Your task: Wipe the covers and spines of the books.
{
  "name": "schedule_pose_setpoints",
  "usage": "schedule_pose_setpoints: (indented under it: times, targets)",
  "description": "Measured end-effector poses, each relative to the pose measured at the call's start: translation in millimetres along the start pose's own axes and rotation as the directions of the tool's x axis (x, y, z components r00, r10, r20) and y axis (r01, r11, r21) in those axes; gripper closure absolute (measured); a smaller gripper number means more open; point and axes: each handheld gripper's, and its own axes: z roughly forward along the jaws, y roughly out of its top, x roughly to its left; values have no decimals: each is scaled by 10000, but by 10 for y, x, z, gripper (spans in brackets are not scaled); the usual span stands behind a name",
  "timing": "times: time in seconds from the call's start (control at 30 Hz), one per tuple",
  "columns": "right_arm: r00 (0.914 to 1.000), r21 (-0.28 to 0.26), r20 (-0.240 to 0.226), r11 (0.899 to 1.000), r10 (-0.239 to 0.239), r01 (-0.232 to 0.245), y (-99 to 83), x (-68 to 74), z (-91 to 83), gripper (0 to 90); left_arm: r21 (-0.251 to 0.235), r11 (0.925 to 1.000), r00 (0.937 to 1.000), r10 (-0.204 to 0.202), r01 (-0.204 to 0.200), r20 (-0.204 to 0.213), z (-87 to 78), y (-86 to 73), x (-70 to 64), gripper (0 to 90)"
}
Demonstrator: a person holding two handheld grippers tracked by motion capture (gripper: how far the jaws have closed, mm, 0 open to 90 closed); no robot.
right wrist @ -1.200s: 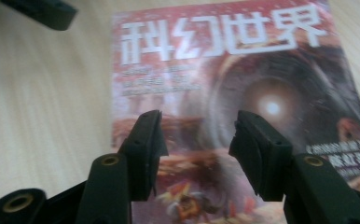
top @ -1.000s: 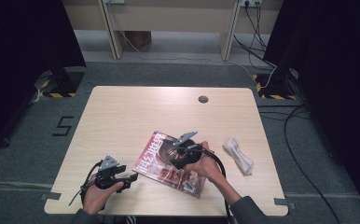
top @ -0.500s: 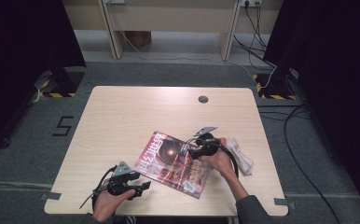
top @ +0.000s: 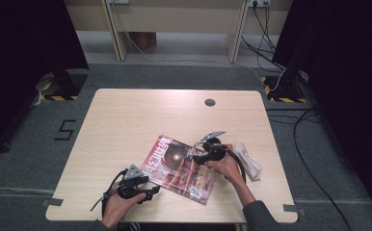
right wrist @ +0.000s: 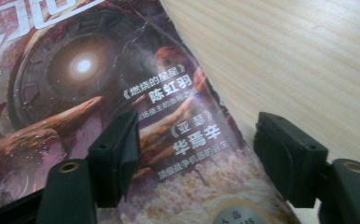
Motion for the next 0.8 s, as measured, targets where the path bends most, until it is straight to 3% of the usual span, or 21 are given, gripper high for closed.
schedule_pose_setpoints:
  times: [0.33, 0.53, 0.8]
  targets:
    - [9999, -38, 31, 9999, -147, 147, -129, 79, -88, 291, 4, 9999, 9984, 129, -129, -548, 36, 52, 50, 359]
    - [9992, -9, -68, 9992, -398, 398, -321, 198, -230, 286, 230, 9986, 9908, 496, -471, -1258, 112, 151, 107, 367]
    - [9991, -211, 40, 9989, -415, 416, -524, 282, -363, 275, 349, 9977, 9863, 626, -579, -1525, 175, 248, 173, 370]
